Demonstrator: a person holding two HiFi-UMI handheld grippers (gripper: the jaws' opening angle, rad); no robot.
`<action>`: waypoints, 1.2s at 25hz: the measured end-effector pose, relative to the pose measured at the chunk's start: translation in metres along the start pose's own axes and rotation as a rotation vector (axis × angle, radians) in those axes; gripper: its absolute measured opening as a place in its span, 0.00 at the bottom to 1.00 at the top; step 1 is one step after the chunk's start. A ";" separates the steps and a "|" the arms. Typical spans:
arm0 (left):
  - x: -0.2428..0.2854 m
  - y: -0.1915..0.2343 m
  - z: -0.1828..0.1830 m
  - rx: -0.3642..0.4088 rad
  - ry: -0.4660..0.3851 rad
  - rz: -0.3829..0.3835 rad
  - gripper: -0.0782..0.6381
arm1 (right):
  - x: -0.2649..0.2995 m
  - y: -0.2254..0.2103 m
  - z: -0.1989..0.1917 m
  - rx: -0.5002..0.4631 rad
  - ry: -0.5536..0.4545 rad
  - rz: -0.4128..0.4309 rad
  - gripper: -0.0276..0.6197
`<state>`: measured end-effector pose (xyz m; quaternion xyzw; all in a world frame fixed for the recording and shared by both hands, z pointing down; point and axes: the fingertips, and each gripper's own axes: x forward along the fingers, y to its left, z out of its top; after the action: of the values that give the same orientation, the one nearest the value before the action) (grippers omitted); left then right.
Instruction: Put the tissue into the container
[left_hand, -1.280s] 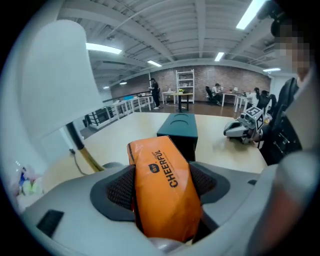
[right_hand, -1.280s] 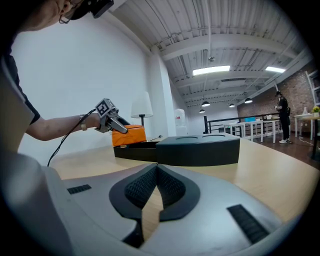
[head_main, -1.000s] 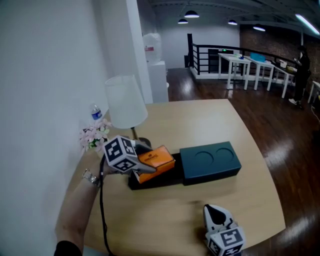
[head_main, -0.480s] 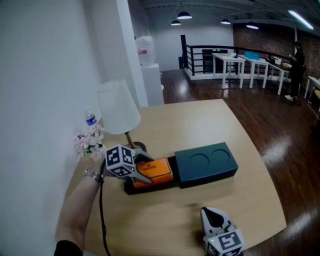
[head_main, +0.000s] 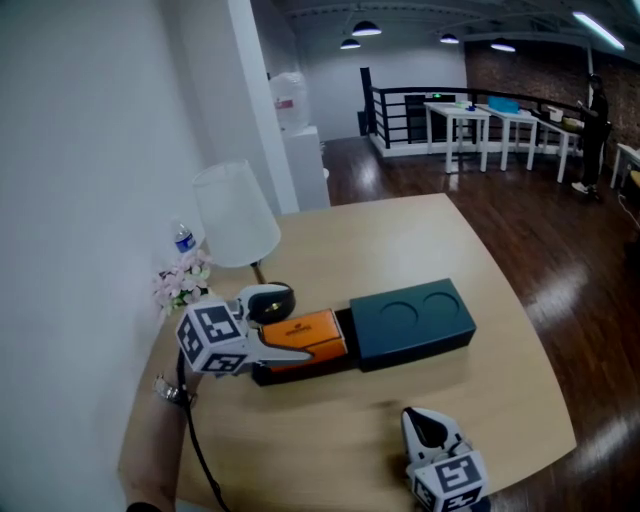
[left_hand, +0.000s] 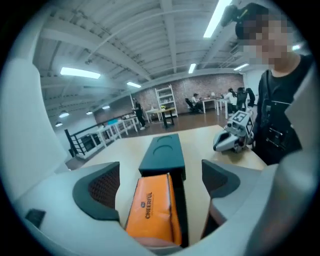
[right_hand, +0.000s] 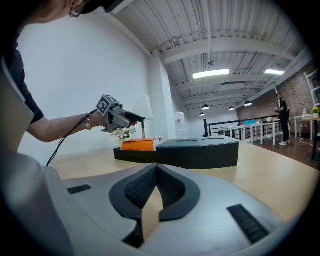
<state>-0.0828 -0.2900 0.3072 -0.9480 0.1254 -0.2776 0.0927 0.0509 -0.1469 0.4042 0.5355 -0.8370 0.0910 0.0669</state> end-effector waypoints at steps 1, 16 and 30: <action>-0.006 -0.012 0.008 -0.022 -0.029 0.044 0.82 | 0.000 0.000 0.000 0.001 0.000 0.000 0.05; 0.033 -0.162 -0.043 -0.499 -0.072 0.458 0.23 | -0.001 0.003 0.005 0.019 0.002 -0.005 0.05; 0.029 -0.161 -0.060 -0.604 -0.151 0.646 0.12 | -0.001 0.004 0.004 0.013 0.018 -0.001 0.05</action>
<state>-0.0620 -0.1516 0.4105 -0.8623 0.4834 -0.1153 -0.0974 0.0475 -0.1457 0.3996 0.5354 -0.8355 0.1014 0.0709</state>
